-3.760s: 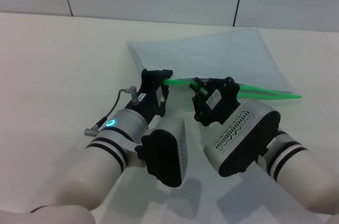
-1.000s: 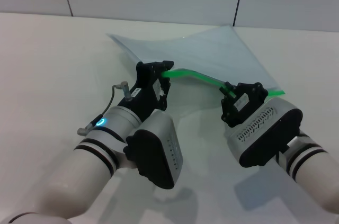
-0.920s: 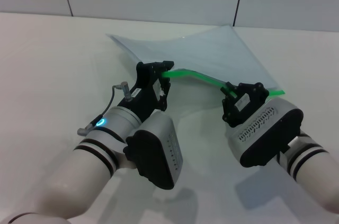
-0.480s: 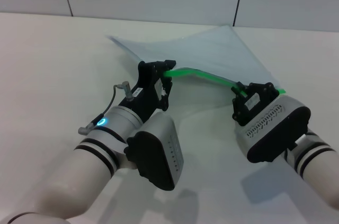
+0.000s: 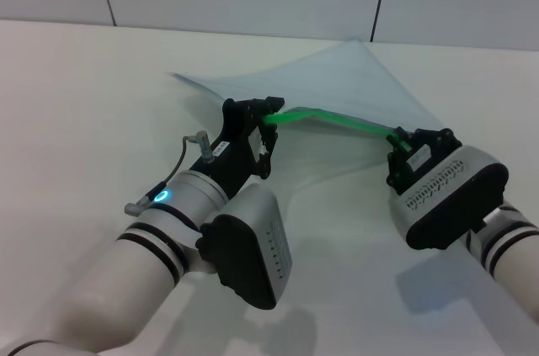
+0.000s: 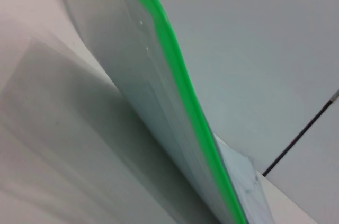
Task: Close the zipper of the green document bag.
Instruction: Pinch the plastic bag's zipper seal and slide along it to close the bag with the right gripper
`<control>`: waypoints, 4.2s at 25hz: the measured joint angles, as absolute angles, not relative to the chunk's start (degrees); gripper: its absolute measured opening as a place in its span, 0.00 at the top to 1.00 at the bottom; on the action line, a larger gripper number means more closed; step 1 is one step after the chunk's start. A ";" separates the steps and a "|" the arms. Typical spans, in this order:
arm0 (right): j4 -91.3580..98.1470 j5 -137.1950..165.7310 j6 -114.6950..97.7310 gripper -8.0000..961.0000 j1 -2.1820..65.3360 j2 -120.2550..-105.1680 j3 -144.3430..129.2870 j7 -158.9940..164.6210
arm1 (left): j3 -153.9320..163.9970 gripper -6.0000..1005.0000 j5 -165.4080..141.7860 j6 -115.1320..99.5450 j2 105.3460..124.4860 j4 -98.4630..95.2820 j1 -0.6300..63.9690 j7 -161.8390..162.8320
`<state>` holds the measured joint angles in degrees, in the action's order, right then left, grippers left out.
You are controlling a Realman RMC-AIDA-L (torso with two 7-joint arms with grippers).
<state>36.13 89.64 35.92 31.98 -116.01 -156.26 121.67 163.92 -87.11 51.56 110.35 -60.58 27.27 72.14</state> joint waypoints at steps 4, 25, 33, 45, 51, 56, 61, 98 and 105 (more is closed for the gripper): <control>35.26 89.64 35.85 0.90 31.99 -116.01 -155.67 121.85 | 163.91 0.94 -87.20 51.47 110.30 -60.58 27.25 72.16; 32.16 89.65 35.73 0.90 31.90 -116.01 -153.84 122.95 | 163.92 0.94 -88.64 51.20 110.12 -60.74 27.07 71.99; 30.73 89.65 35.59 0.90 32.05 -116.01 -153.49 124.24 | 163.97 0.94 -89.35 51.21 110.12 -60.82 27.06 71.85; 29.04 89.65 34.28 0.90 32.38 -116.01 -152.37 124.95 | 164.01 0.94 -90.03 51.24 110.12 -60.82 26.98 71.77; 28.39 89.65 34.17 0.90 32.43 -116.01 -151.68 125.09 | 164.00 0.94 -90.03 51.24 110.12 -60.82 26.98 71.79; 27.67 89.64 33.67 0.90 32.54 -116.01 -151.37 125.63 | 164.01 0.94 -90.03 51.13 110.12 -60.82 26.98 71.74; 27.09 89.64 33.38 0.90 32.60 -116.01 -150.90 125.68 | 164.01 0.94 -90.02 50.67 110.12 -60.82 26.98 71.72; 27.27 89.65 33.38 0.76 32.37 -116.45 -147.92 125.21 | 164.01 0.93 -93.81 51.40 110.37 -60.82 26.27 73.51; 27.33 89.65 33.49 0.63 32.23 -116.45 -147.92 125.46 | 164.01 0.86 -94.73 52.19 110.39 -60.74 26.27 75.76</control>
<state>27.33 89.65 33.49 32.23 -116.45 -147.92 125.46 164.01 -94.73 52.19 110.39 -60.74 26.27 75.76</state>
